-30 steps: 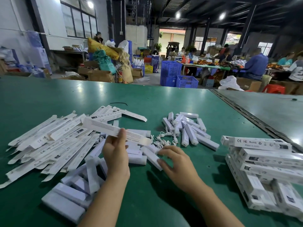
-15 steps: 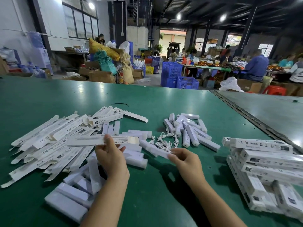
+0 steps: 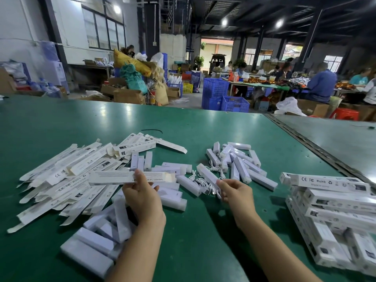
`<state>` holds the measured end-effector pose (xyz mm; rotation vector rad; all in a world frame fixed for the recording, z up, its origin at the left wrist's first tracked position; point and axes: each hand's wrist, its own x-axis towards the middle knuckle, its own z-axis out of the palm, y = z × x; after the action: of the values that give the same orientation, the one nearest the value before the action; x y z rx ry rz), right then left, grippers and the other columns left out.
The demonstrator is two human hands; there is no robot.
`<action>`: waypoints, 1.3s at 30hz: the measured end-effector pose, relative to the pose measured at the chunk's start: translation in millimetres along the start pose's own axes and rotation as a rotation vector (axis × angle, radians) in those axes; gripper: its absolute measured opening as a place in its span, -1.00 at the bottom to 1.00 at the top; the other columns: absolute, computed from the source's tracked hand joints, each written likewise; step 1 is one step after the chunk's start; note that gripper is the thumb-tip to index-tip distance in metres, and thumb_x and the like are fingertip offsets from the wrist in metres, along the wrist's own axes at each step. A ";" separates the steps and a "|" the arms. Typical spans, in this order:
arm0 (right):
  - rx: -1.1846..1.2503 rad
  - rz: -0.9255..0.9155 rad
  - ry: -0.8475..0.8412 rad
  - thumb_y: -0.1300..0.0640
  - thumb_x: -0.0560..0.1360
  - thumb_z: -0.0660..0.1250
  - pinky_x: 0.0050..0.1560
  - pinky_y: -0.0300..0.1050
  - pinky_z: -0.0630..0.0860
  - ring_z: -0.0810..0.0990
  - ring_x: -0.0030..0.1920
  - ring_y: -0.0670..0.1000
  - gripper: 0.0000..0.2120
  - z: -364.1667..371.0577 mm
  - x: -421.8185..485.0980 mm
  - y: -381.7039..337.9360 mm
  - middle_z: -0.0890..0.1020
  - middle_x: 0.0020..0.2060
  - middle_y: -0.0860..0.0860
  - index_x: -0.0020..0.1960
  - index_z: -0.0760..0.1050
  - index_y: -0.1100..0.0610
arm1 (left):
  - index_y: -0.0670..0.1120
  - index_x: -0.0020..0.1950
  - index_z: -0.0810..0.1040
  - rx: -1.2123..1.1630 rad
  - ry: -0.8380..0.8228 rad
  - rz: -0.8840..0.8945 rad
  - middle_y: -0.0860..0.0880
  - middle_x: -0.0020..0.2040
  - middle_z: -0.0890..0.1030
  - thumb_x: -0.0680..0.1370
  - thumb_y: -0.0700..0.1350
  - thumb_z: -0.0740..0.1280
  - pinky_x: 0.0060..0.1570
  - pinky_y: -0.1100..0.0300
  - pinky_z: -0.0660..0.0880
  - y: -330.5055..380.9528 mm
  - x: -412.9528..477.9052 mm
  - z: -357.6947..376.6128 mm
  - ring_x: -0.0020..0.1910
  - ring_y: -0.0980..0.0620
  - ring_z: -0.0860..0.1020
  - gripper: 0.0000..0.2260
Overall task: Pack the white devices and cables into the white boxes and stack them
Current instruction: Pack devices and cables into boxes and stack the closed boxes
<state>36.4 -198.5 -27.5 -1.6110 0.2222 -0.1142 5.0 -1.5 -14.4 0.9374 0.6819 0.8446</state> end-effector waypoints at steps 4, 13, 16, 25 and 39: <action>-0.122 -0.034 0.053 0.06 0.46 0.49 -0.10 0.01 0.62 0.56 -0.38 -0.02 -0.86 17.8 25.8 -13.1 0.65 -0.36 0.04 -0.11 0.65 0.14 | 0.02 -0.12 0.38 0.007 0.019 -0.007 0.00 -0.10 0.59 0.63 0.13 0.26 -0.30 0.32 0.53 -0.7 -0.9 -1.3 -0.30 0.20 0.60 -0.76; -0.666 -0.483 -0.128 0.12 0.53 0.33 -0.13 -0.16 0.52 0.58 -0.17 -0.05 -0.81 55.7 26.9 -25.1 0.60 0.07 -0.02 0.13 0.59 0.09 | 0.00 -0.13 0.36 -0.032 0.049 -0.016 -0.04 -0.11 0.58 0.64 0.10 0.25 -0.39 0.37 0.51 0.5 2.4 -4.1 -0.23 0.06 0.60 -0.76; -0.880 -0.783 -0.260 -0.03 0.53 0.30 -0.13 -0.10 0.48 0.54 -0.13 -0.03 -0.83 56.2 -7.8 -14.0 0.58 -0.13 -0.08 -0.09 0.61 0.03 | -0.04 -0.07 0.38 -0.038 0.071 -0.010 -0.08 -0.07 0.61 0.64 0.09 0.26 -0.47 0.40 0.48 0.2 4.4 -4.0 -0.17 -0.02 0.61 -0.76; -0.969 -0.688 -0.468 0.02 0.47 0.42 -0.02 -0.11 0.51 0.57 -0.05 0.02 -0.82 47.9 -44.9 -13.0 0.65 -0.02 -0.04 0.05 0.58 0.05 | 0.04 -0.12 0.43 0.026 -0.012 -0.010 -0.01 -0.17 0.65 0.59 0.20 0.29 -0.27 0.17 0.51 0.8 2.0 -5.4 -0.33 0.10 0.63 -0.75; 0.177 -0.121 -0.197 0.40 0.50 0.29 -0.37 -0.16 0.46 0.43 -0.41 0.00 -0.82 -7.3 -27.3 -7.4 0.53 -0.39 0.11 -0.10 0.65 0.22 | 0.00 -0.08 0.53 -0.043 -0.206 -0.036 0.03 -0.13 0.66 0.61 0.08 0.31 -0.25 0.26 0.56 -3.0 -5.0 -4.0 -0.25 0.20 0.65 -0.82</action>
<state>8.8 -199.5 -18.1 -1.4477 -0.0371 -0.0651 0.2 -5.2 -18.1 0.9556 0.4992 0.7162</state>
